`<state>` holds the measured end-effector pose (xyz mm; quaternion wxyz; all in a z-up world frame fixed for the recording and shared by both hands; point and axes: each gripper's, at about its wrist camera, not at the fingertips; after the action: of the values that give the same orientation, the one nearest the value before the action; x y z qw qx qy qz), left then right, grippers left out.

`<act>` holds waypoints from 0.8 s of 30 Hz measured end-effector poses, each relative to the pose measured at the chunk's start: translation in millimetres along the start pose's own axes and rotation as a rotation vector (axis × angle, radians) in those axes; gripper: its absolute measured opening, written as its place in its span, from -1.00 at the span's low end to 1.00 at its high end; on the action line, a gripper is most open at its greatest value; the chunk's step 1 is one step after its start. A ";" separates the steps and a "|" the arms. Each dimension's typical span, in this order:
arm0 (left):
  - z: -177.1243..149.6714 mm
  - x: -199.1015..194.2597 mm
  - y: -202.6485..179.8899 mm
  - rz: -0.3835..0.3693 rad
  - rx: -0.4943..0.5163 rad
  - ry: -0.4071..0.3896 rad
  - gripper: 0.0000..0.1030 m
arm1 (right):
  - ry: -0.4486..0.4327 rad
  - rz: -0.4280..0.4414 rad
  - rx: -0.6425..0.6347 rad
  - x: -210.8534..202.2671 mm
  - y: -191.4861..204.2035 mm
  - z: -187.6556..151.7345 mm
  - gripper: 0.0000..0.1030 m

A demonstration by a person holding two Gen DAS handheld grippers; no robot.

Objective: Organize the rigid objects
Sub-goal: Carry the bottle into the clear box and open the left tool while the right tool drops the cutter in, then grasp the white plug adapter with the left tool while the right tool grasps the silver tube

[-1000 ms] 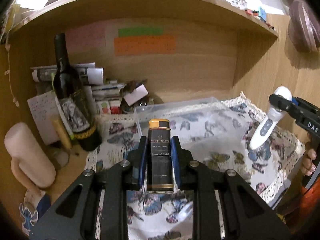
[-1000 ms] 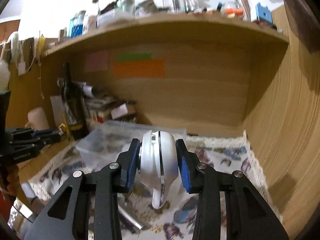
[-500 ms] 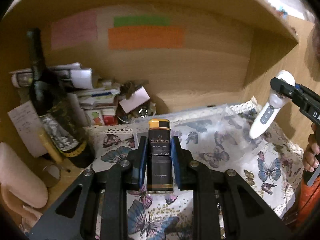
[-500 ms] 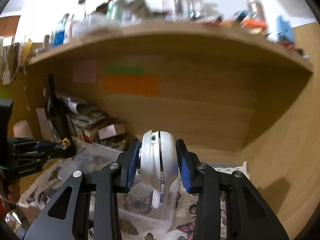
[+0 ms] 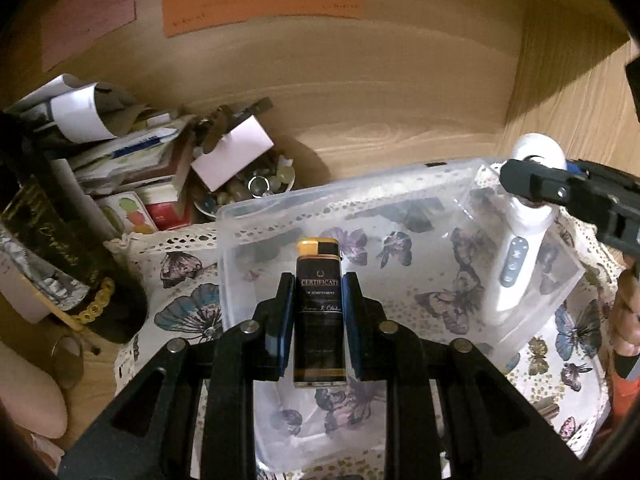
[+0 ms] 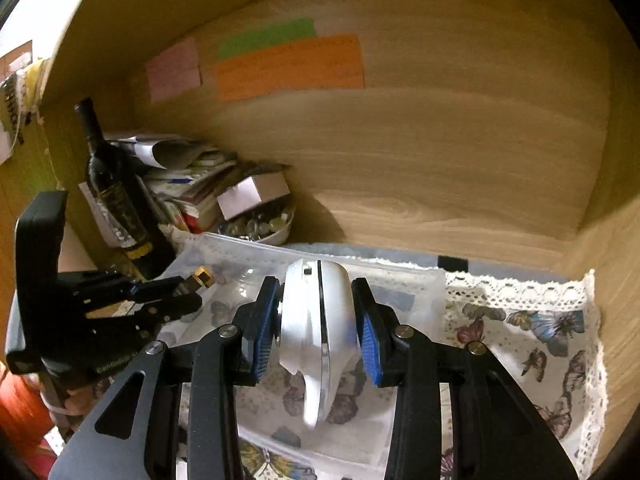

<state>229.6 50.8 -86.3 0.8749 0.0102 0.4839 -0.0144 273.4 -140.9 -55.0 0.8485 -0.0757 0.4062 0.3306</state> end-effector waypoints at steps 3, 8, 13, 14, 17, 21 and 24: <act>1.1 4.3 -1.2 -0.001 0.001 0.009 -0.56 | 0.042 -0.052 0.002 14.1 -0.5 2.7 -0.34; 1.3 1.3 -0.6 -0.010 -0.006 0.009 -0.40 | 0.077 -0.109 0.005 27.4 -1.8 4.6 -0.33; -0.1 -13.2 3.0 -0.007 -0.024 -0.026 -0.10 | 0.094 -0.148 -0.002 27.0 2.7 4.4 -0.26; -1.3 -18.2 4.2 -0.009 -0.029 -0.037 -0.03 | 0.085 -0.150 0.001 23.5 3.8 3.5 -0.22; -4.4 -29.9 6.9 -0.002 -0.039 -0.065 0.09 | 0.058 -0.145 -0.004 9.6 7.7 0.0 -0.17; -15.5 -51.8 7.2 0.022 -0.043 -0.105 0.37 | -0.003 -0.161 -0.029 -18.5 18.2 -10.8 0.01; -27.0 -67.8 6.0 0.040 -0.043 -0.141 0.55 | -0.047 -0.166 -0.045 -36.4 27.9 -23.4 0.26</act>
<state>170.9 58.7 -43.2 0.9070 0.0002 0.4209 0.0127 224.6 -146.9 -39.6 0.8805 -0.1204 0.3707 0.2698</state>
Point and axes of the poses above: each gripper's, at about its wrist camera, not at the fingertips, and x roughly the way its jaws point, y to its left, z to its top, and after that the axes turned 13 degrees about y, right-handed
